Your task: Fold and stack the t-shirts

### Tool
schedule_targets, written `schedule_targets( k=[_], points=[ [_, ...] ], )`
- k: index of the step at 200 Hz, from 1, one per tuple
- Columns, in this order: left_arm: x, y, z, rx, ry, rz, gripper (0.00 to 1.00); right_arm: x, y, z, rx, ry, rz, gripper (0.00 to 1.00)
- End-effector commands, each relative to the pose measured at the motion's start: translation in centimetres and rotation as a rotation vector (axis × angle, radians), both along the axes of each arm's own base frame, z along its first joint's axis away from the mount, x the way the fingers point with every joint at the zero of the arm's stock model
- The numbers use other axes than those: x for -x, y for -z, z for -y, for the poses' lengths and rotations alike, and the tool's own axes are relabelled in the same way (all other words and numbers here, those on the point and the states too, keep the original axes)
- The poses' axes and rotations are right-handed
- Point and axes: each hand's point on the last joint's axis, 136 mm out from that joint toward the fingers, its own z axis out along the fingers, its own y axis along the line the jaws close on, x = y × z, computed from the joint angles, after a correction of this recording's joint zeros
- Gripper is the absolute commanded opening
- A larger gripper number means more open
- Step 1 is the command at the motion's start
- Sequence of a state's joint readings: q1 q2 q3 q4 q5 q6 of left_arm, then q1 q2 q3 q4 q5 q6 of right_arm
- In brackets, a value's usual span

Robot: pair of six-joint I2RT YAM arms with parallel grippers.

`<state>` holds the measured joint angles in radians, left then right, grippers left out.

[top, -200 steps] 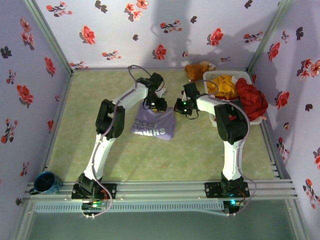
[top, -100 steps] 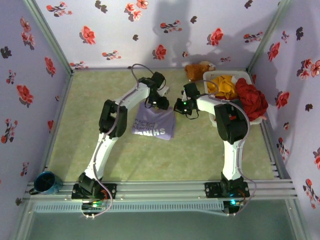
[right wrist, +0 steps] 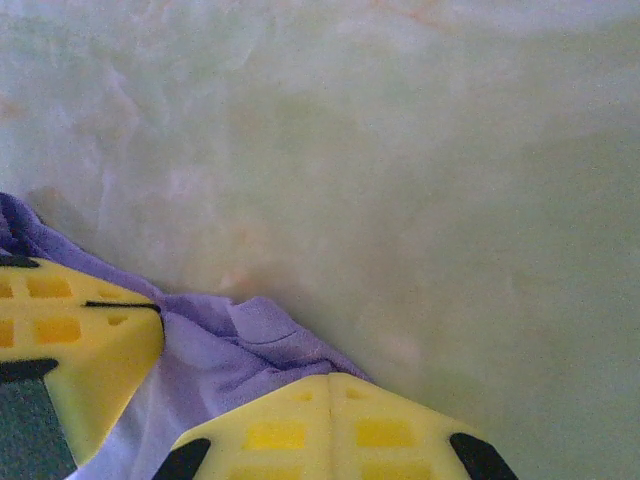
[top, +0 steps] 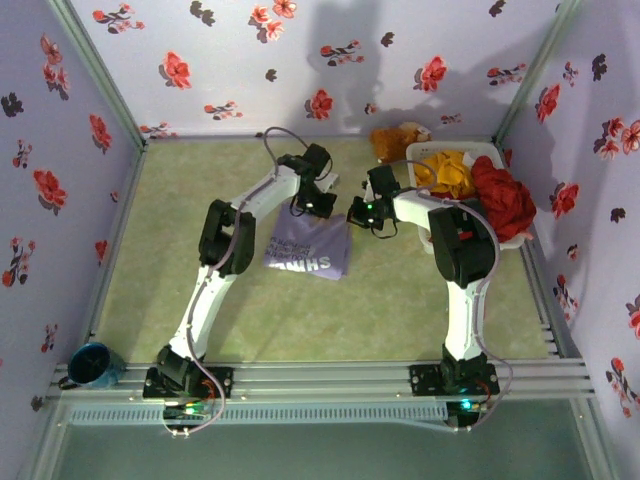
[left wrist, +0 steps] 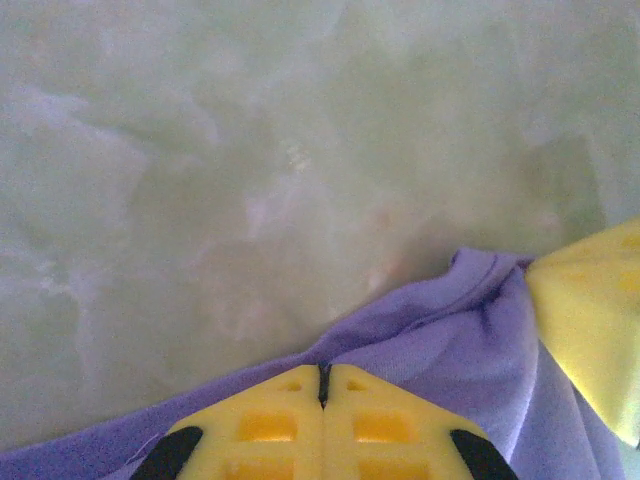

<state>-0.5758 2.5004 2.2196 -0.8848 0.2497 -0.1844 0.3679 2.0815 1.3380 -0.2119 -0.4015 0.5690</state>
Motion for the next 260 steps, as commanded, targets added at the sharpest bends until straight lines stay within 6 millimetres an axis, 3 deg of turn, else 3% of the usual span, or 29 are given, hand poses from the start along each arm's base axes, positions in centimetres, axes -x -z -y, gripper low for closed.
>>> schedule_targets(
  k=[1,29,55,87,112,135,179,222,247,260],
  points=[
    [-2.7,-4.6,-0.5,0.083,-0.103,0.115,0.00,3.9,5.8,2.1,0.110,-0.006,-0.176,0.00],
    [-3.7,-6.3,-0.7,0.159,-0.167,0.154,0.00,4.4,6.2,2.4,0.118,-0.004,-0.185,0.00],
    [-4.3,-6.4,-1.1,0.186,-0.213,0.156,0.00,4.8,6.5,2.6,0.122,-0.004,-0.192,0.00],
    [-4.0,-3.7,-1.1,0.174,-0.227,0.056,0.00,4.3,5.9,2.9,0.123,0.012,-0.169,0.00],
    [-2.7,-0.1,-1.1,0.131,-0.202,-0.048,0.00,2.9,4.2,2.5,0.097,0.017,-0.137,0.00],
    [-2.2,1.9,-1.8,0.088,-0.199,-0.058,0.00,1.7,2.7,2.3,0.098,0.018,-0.104,0.00],
    [-2.4,2.8,-2.7,0.031,-0.188,-0.033,0.00,-0.1,1.0,3.0,0.115,0.055,-0.058,0.00],
    [-2.3,2.8,-2.5,0.036,-0.178,-0.039,0.00,-1.8,1.4,3.0,0.095,0.083,-0.061,0.00],
    [-2.1,2.2,-2.4,0.046,-0.170,-0.037,0.02,-2.9,1.1,2.5,0.073,0.078,-0.056,0.10],
    [-2.2,1.3,-2.2,0.060,-0.165,-0.028,0.07,-3.0,0.4,2.3,0.066,0.071,-0.050,0.27]
  ],
)
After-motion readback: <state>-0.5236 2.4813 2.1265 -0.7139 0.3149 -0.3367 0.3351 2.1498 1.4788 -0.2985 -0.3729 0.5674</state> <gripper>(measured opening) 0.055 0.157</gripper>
